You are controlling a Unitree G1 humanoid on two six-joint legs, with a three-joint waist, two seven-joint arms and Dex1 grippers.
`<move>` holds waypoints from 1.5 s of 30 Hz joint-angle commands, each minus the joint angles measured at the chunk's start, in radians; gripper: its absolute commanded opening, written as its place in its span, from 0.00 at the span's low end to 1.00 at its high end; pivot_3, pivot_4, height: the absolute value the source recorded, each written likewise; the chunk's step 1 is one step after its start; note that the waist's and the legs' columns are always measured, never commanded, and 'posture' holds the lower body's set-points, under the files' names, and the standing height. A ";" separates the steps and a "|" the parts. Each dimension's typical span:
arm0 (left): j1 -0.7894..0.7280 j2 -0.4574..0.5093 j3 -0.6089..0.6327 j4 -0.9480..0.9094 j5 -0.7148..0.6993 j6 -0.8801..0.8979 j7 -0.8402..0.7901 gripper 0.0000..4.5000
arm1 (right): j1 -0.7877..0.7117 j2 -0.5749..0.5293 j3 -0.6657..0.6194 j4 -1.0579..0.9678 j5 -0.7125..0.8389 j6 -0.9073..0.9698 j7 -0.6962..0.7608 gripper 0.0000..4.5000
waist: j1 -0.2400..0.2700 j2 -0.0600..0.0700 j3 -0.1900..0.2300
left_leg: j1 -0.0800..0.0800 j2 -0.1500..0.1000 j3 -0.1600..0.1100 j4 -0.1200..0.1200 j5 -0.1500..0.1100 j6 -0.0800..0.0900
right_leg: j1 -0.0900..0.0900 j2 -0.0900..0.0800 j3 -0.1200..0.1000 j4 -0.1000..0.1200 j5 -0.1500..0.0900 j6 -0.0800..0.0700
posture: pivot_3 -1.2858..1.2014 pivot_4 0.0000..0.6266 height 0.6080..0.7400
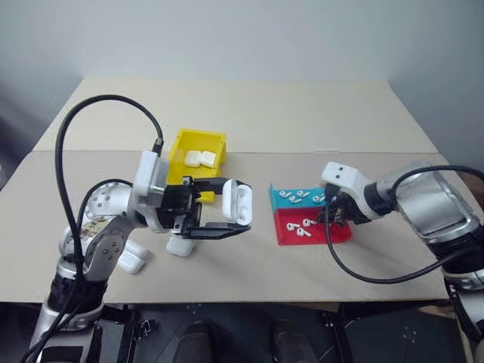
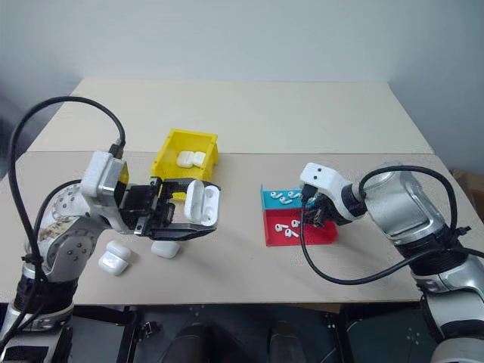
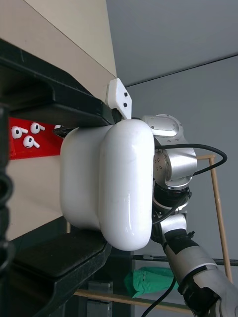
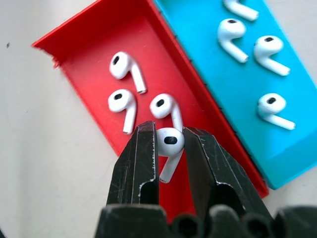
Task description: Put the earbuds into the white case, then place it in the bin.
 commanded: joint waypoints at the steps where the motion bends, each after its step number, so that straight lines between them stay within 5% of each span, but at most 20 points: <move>1: -0.030 -0.017 -0.004 0.012 -0.016 0.018 0.003 0.62 | -0.002 0.028 -0.159 -0.037 0.077 0.032 -0.055 0.14 | 0.000 0.000 0.000 | 0.000 0.000 0.000 0.000 0.000 0.000 | 0.000 0.000 0.000 0.000 0.000 0.000 | 0.52 0.24 1.00; 8: -0.089 -0.035 -0.048 0.054 0.000 0.127 0.055 0.62 | 0.065 0.173 -0.617 -0.222 0.315 0.020 -0.170 0.14 | 0.003 0.000 0.000 | -0.001 0.000 -0.001 -0.001 0.000 0.000 | 0.000 0.000 -0.001 0.000 0.000 0.000 | 0.52 0.24 1.00; 11: -0.137 -0.059 -0.058 0.102 0.009 0.141 0.061 0.62 | 0.095 0.254 -0.684 -0.347 0.389 -0.023 -0.238 0.14 | 0.003 0.000 0.000 | 0.000 0.000 -0.001 -0.001 0.000 0.000 | 0.000 0.000 -0.001 0.000 0.000 0.000 | 0.52 0.24 1.00; 21: -0.267 -0.136 -0.079 0.268 0.052 0.129 0.016 0.62 | 0.011 0.499 -0.637 -0.519 0.543 -0.080 -0.518 0.14 | -0.004 0.001 0.000 | 0.000 0.000 -0.002 -0.002 0.000 0.000 | 0.000 0.000 -0.001 0.004 0.000 0.000 | 0.52 0.24 1.00; 45: -0.330 -0.173 -0.022 0.326 0.041 0.157 -0.024 0.62 | 0.138 0.373 -0.436 -0.479 0.515 -0.323 -0.569 0.14 | -0.004 0.001 0.000 | -0.001 0.000 -0.002 -0.001 0.000 0.000 | 0.000 0.000 -0.001 0.001 0.000 0.000 | 0.52 0.24 1.00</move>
